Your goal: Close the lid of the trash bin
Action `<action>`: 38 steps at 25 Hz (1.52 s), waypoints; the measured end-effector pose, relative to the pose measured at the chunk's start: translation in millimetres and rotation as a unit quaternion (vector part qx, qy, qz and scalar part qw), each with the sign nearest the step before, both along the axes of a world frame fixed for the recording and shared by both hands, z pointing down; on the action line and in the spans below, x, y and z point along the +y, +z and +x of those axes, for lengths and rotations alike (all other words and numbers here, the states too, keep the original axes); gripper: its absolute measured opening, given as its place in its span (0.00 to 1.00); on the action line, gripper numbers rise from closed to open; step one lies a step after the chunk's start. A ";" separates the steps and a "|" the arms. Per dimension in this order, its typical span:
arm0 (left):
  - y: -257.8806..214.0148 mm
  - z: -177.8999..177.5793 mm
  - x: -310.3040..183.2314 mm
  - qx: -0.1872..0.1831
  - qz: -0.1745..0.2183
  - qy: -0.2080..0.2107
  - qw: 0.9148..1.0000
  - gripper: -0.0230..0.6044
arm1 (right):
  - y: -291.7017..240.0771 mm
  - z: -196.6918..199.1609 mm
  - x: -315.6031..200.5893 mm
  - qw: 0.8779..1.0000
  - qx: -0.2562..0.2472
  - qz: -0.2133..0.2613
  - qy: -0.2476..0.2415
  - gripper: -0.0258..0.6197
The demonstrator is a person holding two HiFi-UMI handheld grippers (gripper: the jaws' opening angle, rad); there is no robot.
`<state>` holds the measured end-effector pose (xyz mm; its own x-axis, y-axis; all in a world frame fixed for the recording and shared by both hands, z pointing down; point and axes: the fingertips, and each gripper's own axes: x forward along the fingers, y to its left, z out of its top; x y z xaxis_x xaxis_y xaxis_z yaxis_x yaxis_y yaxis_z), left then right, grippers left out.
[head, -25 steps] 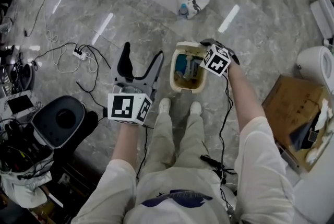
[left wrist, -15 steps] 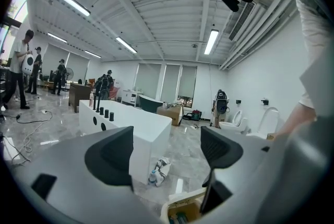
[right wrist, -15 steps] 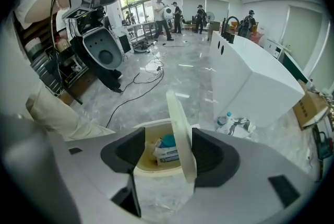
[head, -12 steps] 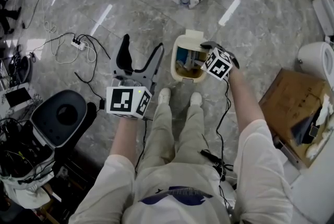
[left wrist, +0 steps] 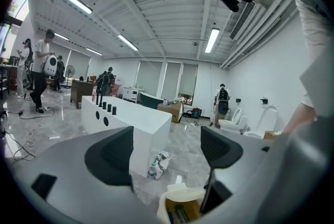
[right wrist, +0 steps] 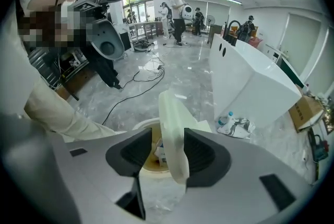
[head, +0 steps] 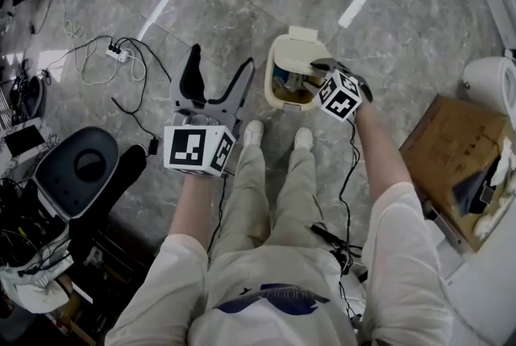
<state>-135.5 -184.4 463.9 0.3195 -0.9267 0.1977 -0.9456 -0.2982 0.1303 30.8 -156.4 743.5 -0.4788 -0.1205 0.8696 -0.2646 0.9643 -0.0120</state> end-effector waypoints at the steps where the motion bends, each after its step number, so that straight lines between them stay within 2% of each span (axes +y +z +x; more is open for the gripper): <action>1: 0.3 0.2 3.3 0.002 0.000 -0.002 1.000 0.64 | 1.5 0.9 5.2 1.000 0.002 0.001 -0.003 0.35; 10: 15.9 -2.6 16.0 0.003 -0.004 -0.009 1.000 0.64 | 26.0 2.5 35.4 1.000 0.014 0.003 -0.015 0.28; 16: 28.4 -3.1 14.8 0.001 -0.001 -0.003 1.000 0.64 | 44.9 -1.1 52.7 0.999 0.025 0.001 -0.029 0.28; 28: 38.8 3.3 2.1 -0.002 0.026 0.018 0.999 0.64 | 80.9 -3.5 80.8 0.999 0.025 -0.019 -0.010 0.28; 38: 67.2 8.5 12.2 -0.007 0.012 0.035 0.999 0.64 | 109.7 -6.6 90.8 0.999 0.022 -0.032 0.025 0.26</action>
